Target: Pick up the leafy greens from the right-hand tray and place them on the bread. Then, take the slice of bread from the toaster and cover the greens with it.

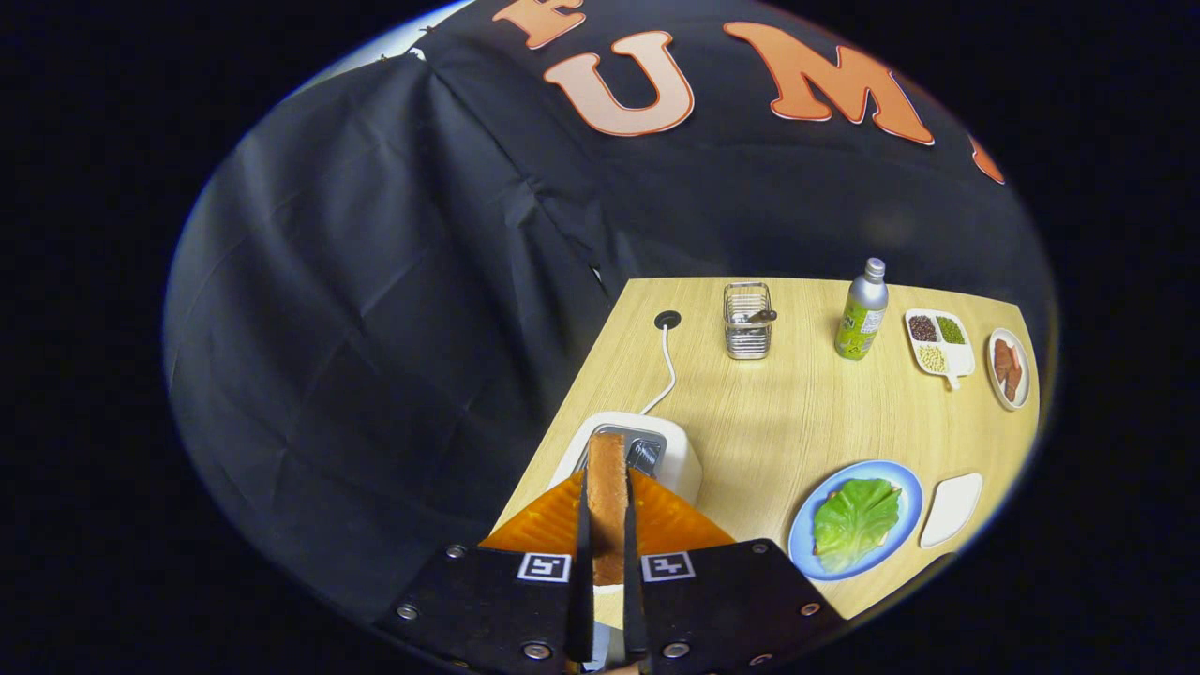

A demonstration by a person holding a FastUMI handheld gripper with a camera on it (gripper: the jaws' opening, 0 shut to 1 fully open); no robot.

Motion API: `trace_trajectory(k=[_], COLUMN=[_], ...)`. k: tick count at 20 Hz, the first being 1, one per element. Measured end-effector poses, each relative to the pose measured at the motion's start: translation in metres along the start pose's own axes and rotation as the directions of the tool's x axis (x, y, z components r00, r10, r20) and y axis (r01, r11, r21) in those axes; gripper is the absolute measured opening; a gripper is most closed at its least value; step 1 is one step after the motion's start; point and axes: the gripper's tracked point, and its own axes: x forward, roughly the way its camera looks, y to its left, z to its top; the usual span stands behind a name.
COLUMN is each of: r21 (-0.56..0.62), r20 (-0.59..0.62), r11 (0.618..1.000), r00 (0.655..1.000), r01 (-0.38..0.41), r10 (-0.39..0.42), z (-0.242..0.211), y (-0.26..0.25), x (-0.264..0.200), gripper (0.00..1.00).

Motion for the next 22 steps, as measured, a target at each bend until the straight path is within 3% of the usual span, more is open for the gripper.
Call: trace_trajectory(k=[11,22], r21=[0.007,0.125], r20=[0.034,0.012], r11=[1.000,0.992], r00=[0.999,0.999], r01=[-0.028,-0.036], r10=[0.028,0.034], z=[-0.024,-0.055], y=[-0.057,-0.144], x=[-0.029,-0.024], gripper=[0.13,0.13])
